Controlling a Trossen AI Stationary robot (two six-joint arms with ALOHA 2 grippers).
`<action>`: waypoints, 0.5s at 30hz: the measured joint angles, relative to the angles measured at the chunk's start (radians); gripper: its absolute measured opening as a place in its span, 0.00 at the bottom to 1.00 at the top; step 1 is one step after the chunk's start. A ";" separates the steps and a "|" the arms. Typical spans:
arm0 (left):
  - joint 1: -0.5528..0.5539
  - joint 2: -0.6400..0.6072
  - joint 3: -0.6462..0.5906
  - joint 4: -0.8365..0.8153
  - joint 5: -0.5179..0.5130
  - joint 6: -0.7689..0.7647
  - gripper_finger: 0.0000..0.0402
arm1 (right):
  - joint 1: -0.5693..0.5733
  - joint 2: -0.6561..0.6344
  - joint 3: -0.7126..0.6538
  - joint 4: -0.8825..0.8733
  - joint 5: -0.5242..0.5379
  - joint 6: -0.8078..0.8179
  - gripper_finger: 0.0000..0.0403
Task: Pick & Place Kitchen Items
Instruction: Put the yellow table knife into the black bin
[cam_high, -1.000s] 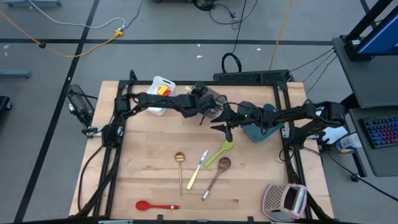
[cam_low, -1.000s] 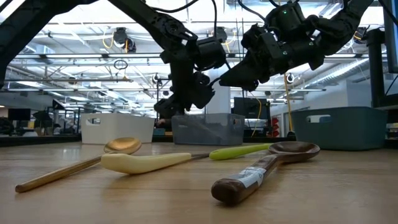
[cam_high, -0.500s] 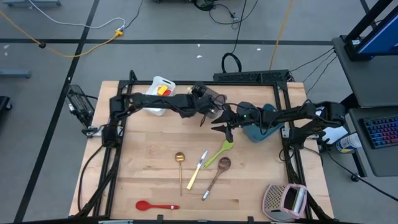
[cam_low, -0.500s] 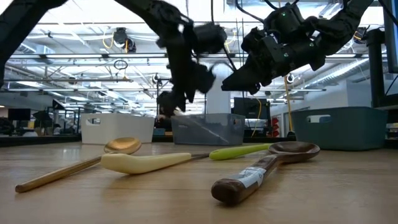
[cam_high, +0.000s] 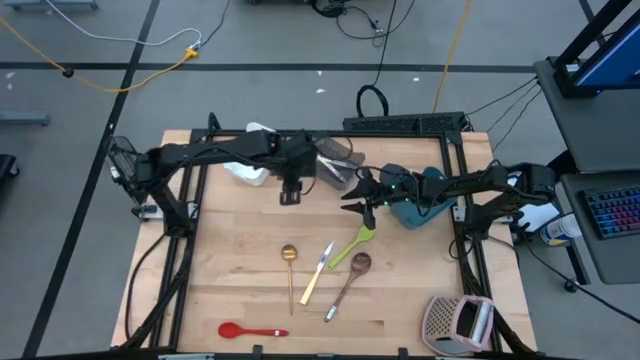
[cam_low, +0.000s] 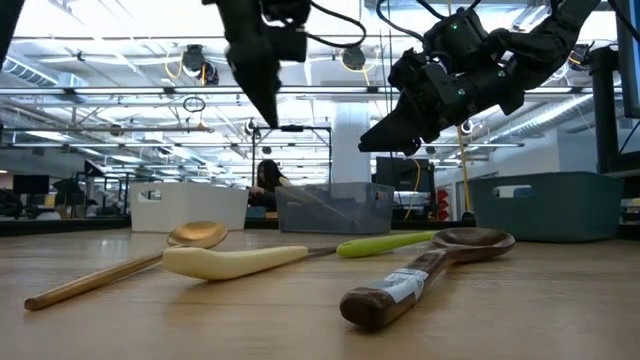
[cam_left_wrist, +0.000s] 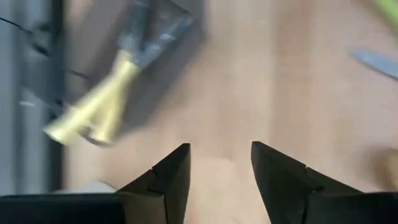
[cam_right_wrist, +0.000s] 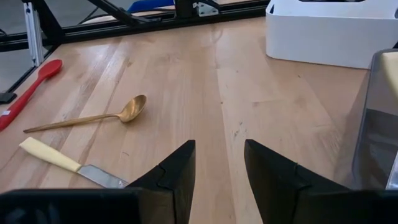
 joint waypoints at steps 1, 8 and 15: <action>-0.004 -0.011 0.000 -0.026 0.030 -0.021 0.42 | 0.000 0.000 0.000 0.000 0.001 0.000 0.32; -0.050 -0.065 -0.012 -0.092 0.147 -0.196 0.37 | 0.006 0.000 0.000 -0.005 0.000 -0.044 0.32; -0.151 -0.077 -0.142 0.029 0.155 -0.329 0.37 | 0.006 0.000 0.000 -0.018 -0.002 -0.048 0.32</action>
